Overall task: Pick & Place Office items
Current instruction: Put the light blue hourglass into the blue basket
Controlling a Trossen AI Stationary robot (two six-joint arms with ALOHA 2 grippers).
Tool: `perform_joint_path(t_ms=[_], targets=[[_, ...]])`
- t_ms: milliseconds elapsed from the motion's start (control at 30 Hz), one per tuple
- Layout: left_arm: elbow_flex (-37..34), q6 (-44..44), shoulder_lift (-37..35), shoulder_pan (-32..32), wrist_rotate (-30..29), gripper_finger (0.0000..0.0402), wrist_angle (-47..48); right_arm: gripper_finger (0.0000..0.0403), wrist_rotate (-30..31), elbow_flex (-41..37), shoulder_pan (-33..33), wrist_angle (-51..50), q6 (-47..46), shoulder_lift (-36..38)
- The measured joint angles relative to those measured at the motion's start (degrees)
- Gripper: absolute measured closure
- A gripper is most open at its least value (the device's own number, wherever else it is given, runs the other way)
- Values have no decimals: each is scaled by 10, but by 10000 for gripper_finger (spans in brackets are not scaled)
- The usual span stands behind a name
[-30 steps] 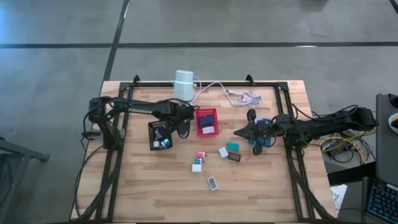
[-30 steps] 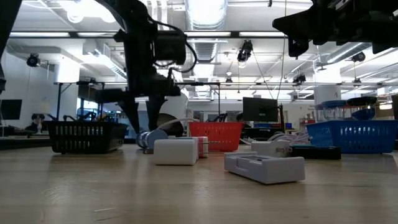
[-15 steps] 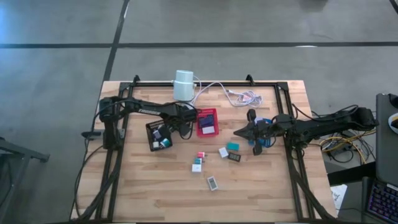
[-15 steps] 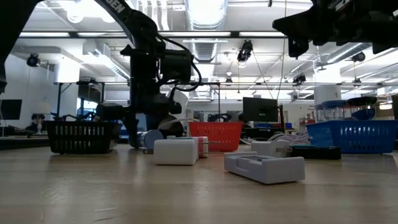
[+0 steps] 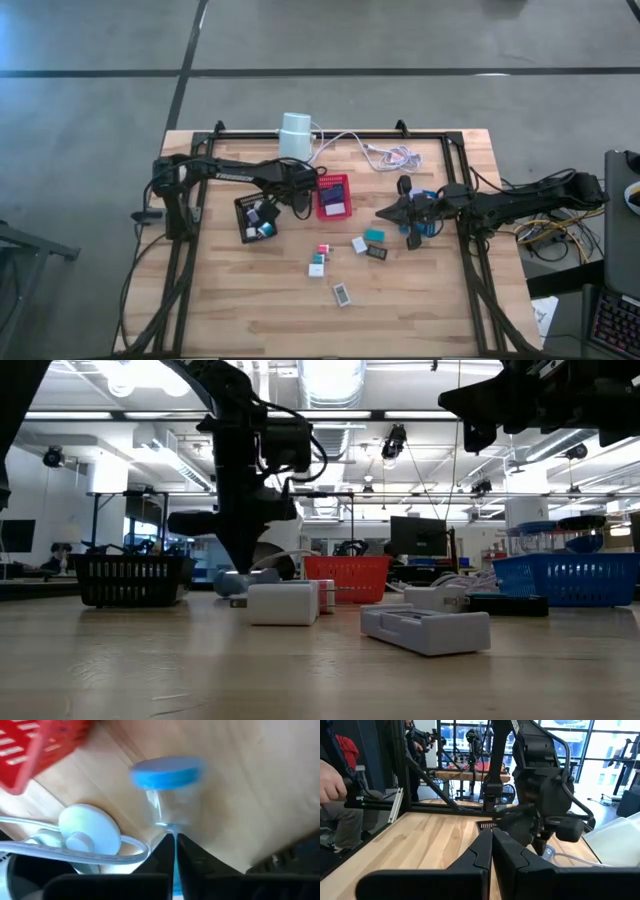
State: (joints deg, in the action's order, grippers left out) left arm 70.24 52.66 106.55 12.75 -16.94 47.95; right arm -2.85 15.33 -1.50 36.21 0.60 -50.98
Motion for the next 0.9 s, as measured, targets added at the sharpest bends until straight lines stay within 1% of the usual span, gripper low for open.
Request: perform_joint_path(t_ms=[67,167,267,467,633,700,800,900], targets=[[-1,-9,-7,0,18,401,0,394,0,0,0,0,-1,0],[-1,-25,-17,-1,51,401,3,394,0,0,0,-1,-2,0],[0,-52,-21,-2,54,401,4,394,0,0,0,-3,-2,0],[14,-216,-28,6,54,381,10,394,0,0,0,-3,-4,0],[34,-292,-29,5,55,337,55,394,0,0,0,-3,-5,0],[37,-307,-29,6,61,310,69,394,0,0,0,-3,-6,0],[36,-311,-29,7,87,265,76,394,0,0,0,-3,-7,0],[34,-321,-27,6,84,217,76,394,0,0,0,-3,-13,0]])
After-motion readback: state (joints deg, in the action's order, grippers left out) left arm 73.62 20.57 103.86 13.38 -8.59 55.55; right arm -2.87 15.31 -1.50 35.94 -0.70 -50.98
